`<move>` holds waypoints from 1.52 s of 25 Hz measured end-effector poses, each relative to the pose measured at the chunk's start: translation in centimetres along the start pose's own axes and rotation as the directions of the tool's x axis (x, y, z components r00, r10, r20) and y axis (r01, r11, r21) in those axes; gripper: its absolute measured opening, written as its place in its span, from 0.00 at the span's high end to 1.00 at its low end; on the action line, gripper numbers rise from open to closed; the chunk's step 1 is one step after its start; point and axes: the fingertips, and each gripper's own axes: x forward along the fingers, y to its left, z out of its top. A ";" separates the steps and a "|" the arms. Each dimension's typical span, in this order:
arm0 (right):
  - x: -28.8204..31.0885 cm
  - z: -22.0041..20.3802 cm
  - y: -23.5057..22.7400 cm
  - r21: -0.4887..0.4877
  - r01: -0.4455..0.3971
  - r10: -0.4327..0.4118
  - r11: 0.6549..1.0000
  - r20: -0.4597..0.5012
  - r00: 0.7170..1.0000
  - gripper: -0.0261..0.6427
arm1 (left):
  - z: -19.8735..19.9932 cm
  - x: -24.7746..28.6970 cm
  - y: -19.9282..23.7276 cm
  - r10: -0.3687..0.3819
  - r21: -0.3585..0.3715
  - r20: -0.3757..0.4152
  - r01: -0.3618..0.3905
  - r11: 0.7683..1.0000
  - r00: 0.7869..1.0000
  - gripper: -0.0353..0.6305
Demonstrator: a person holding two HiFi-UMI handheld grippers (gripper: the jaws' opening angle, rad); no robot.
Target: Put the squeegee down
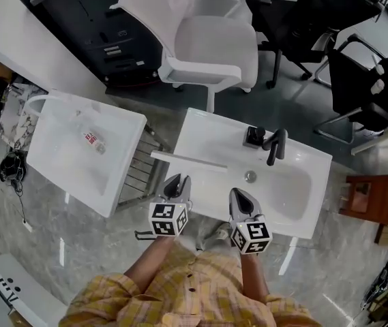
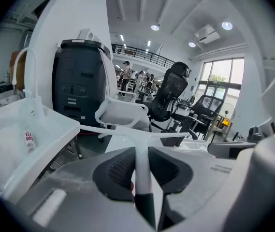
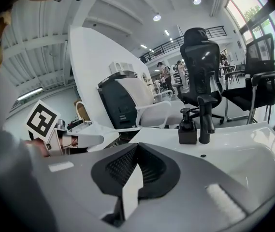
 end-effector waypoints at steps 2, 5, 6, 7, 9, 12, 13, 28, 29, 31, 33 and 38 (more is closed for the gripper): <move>0.6 0.0 -0.4 0.011 0.010 -0.010 1.000 0.000 1.000 0.96 | 0.1 1.0 0.3 -0.006 0.005 -0.015 0.006 1.000 1.000 0.81; 1.6 0.2 -1.1 0.029 0.027 -0.027 0.999 0.001 1.000 0.96 | 0.4 2.7 0.7 -0.020 0.013 -0.036 0.020 1.000 0.999 0.81; 1.9 0.2 -1.3 0.035 0.033 -0.033 0.999 0.002 0.999 0.96 | 0.5 3.2 0.8 -0.026 0.017 -0.043 0.026 1.000 0.999 0.81; 2.2 0.2 -1.5 0.040 0.038 -0.038 0.998 0.002 0.999 0.96 | 0.5 3.7 1.0 -0.031 0.021 -0.049 0.033 0.999 0.998 0.81; 2.8 0.2 -1.7 0.049 0.048 -0.048 0.998 0.000 0.999 0.96 | 0.6 4.6 1.2 -0.042 0.026 -0.062 0.044 0.999 0.997 0.81; 3.4 -0.1 -1.7 0.063 0.061 -0.061 0.996 -0.011 0.998 0.96 | 0.5 5.7 1.4 -0.054 0.032 -0.084 0.057 0.998 0.995 0.81; 3.7 -0.2 -1.7 0.067 0.065 -0.064 0.996 -0.015 0.998 0.96 | 0.5 6.0 1.5 -0.057 0.033 -0.091 0.060 0.998 0.994 0.81; 6.2 -1.5 -2.1 0.101 0.101 -0.096 0.990 -0.052 0.994 0.96 | 0.0 10.8 3.7 -0.069 0.038 -0.142 0.075 0.996 0.987 0.81; 6.3 -1.5 -2.1 0.103 0.103 -0.098 0.989 -0.054 0.994 0.96 | -0.1 11.1 3.8 -0.069 0.040 -0.145 0.075 0.996 0.987 0.81; 6.5 -1.6 -2.3 0.105 0.106 -0.101 0.989 -0.057 0.993 0.96 | 0.0 11.8 4.0 -0.067 0.043 -0.147 0.074 0.996 0.987 0.81; 6.6 -1.7 -2.5 0.108 0.112 -0.106 0.988 -0.060 0.993 0.96 | 0.0 12.6 4.2 -0.065 0.044 -0.150 0.072 0.996 0.987 0.81; 7.0 -1.9 -2.6 0.110 0.121 -0.114 0.986 -0.066 0.991 0.96 | -0.3 14.4 5.0 -0.058 0.047 -0.172 0.067 0.997 0.983 0.81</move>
